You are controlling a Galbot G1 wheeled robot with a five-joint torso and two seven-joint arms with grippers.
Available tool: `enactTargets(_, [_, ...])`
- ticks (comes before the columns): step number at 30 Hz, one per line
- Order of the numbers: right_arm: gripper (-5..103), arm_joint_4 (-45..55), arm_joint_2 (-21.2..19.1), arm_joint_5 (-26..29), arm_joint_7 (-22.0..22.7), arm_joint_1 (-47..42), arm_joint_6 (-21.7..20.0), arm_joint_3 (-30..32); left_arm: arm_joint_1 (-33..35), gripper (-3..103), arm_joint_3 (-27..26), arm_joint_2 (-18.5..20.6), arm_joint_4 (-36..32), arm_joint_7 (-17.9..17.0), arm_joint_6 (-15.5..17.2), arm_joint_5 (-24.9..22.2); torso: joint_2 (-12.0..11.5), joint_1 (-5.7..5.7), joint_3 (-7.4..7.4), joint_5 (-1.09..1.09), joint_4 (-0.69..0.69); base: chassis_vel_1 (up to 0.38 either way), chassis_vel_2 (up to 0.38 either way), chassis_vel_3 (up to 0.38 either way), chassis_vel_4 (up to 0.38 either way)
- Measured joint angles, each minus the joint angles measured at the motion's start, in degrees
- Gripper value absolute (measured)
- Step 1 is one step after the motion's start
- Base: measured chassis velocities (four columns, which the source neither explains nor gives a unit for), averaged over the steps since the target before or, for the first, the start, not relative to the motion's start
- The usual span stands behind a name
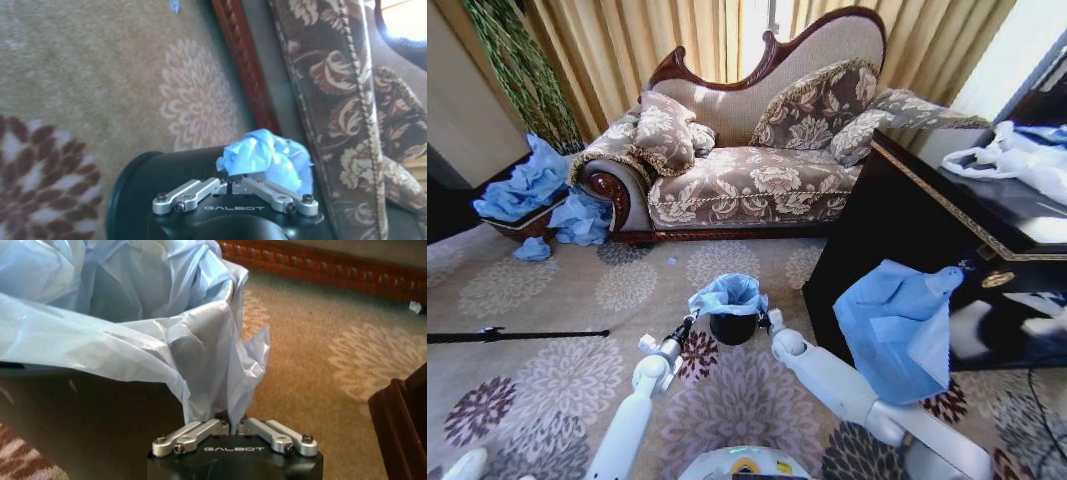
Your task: Place a garbage bag over the trash bin.
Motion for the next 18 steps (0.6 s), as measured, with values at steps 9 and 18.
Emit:
enactTargets(9, [0,0.1,0.7,-0.9,0.0,-1.1,0.1,0.0,-0.1,0,0.2,0.4,3.2,1.7,-0.4,2.1,0.0,0.0,0.0,0.0,0.0,0.0,0.0,0.0,0.0])
enactTargets(18, [0,-5.6,3.3,-3.9,-2.1,-0.7,1.4,0.7,-2.8,0,0.2,0.8,9.4,3.3,-1.4,3.1,0.0,0.0,0.0,-0.01,0.0,0.0,0.0,0.0,0.0])
